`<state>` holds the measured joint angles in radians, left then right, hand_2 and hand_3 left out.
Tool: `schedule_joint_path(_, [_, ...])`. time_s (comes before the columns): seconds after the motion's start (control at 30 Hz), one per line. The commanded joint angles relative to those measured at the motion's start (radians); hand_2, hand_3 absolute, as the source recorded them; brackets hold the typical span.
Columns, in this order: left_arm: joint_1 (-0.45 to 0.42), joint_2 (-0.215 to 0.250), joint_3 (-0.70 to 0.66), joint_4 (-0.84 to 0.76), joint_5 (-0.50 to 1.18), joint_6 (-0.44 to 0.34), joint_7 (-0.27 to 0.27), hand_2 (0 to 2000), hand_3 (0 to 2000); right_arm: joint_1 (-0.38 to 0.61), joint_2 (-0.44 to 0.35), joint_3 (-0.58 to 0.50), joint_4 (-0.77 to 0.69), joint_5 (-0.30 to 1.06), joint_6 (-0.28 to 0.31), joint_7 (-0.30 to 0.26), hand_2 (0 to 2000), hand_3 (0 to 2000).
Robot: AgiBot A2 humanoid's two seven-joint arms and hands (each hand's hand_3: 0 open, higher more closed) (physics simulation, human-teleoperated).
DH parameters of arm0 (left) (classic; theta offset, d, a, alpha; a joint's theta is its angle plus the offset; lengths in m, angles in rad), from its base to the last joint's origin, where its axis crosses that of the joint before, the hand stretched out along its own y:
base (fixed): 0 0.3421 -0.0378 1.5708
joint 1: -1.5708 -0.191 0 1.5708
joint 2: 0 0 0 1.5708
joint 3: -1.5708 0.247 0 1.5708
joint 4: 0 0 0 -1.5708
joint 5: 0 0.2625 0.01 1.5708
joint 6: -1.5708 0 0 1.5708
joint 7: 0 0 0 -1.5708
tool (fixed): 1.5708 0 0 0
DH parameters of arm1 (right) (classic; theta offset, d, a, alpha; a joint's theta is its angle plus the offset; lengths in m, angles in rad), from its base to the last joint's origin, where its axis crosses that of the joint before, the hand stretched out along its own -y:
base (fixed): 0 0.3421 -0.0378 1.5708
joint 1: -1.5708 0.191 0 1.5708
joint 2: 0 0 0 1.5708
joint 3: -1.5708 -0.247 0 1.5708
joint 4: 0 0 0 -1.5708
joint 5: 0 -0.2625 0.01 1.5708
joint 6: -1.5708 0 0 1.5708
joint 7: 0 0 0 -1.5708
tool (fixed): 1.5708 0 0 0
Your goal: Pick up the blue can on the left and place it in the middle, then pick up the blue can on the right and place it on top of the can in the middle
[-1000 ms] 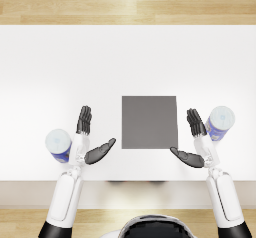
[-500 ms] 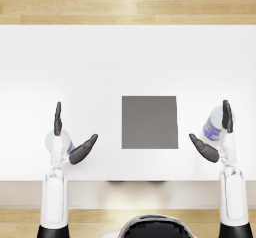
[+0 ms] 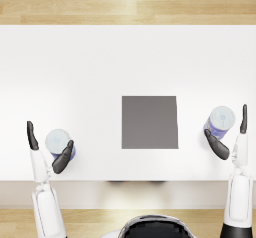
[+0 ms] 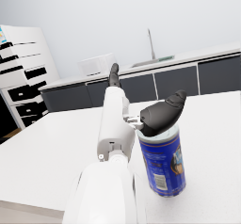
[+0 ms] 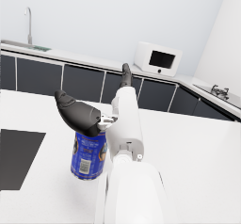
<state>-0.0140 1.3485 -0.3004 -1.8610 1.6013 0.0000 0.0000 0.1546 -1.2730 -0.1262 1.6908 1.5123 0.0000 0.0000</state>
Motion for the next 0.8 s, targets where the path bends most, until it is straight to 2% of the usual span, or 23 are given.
schedule_joint_path(0.03, [-0.031,0.012,0.028,0.051,0.001,0.0,0.0,0,0,0.018,-0.002,0.025,-0.087,0.0,0.0,0.0,0,0])
schedule_joint_path(0.13, [-0.029,0.015,0.051,0.171,0.002,0.0,0.0,0,0,0.037,-0.007,0.032,-0.151,0.001,0.0,0.0,0,0])
schedule_joint_path(0.33, [-0.034,0.021,0.074,0.273,0.002,0.0,0.0,0,0,0.059,-0.018,0.043,-0.314,0.001,0.0,0.0,0,0])
schedule_joint_path(0.53, [0.001,0.019,0.083,0.379,0.002,0.001,0.0,0,0,0.101,-0.031,0.051,-0.462,0.001,0.0,0.0,0,0])
schedule_joint_path(0.8, [0.059,0.017,0.091,0.476,0.002,-0.007,-0.002,0,0,0.148,-0.047,0.063,-0.516,0.001,0.0,0.0,0,0])
